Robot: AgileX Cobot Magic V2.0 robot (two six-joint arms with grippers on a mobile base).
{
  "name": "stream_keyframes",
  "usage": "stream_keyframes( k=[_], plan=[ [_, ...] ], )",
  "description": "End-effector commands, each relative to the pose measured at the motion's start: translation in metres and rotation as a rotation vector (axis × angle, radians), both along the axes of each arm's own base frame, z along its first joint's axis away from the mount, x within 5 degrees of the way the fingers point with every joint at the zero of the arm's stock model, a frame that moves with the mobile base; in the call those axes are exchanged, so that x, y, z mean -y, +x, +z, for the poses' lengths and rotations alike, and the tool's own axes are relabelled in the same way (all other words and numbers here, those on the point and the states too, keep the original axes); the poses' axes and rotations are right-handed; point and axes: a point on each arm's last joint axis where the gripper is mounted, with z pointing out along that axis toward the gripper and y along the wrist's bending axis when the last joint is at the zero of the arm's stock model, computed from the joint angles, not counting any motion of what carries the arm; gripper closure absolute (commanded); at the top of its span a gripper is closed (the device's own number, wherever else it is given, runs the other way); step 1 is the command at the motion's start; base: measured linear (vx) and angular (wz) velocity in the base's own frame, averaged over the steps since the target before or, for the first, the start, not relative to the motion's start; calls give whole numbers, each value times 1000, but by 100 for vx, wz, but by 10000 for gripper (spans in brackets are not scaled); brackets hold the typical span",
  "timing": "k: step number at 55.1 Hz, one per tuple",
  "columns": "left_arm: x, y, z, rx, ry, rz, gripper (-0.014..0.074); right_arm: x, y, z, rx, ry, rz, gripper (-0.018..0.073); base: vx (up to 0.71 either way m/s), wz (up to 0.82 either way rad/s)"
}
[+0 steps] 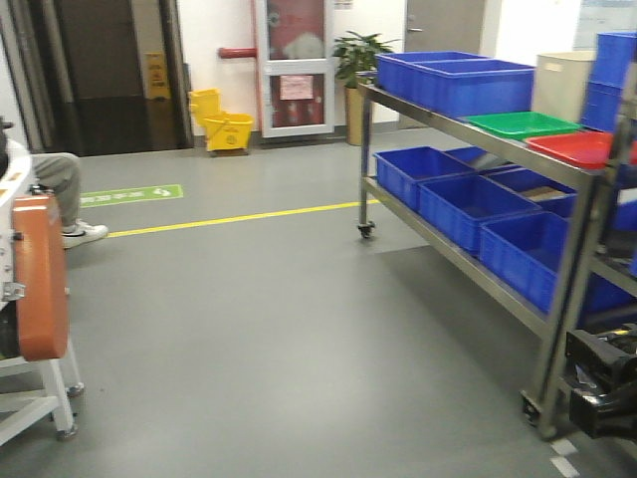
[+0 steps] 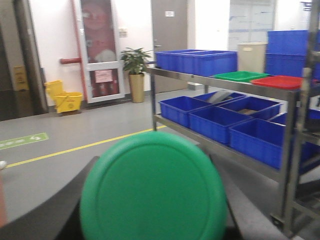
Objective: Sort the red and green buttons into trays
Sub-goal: 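Drive the base to the counter with the green and red trays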
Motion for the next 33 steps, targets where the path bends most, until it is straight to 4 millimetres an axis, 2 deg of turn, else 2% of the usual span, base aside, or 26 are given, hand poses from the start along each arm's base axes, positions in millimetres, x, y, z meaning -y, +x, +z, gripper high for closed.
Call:
stream_keyframes(
  k=[1,17,33],
  plan=[
    [3,-3,19,104,-40,-41,594,-2,-1,17,100,4,34,568,25,36],
    [3,-3,19,103,-40,-41,594,-2,-1,17,96,2,32,568,28,29],
    [3,-3,19,101,-39,-40,594,-2,-1,17,95,3,32,568,34,15]
  ],
)
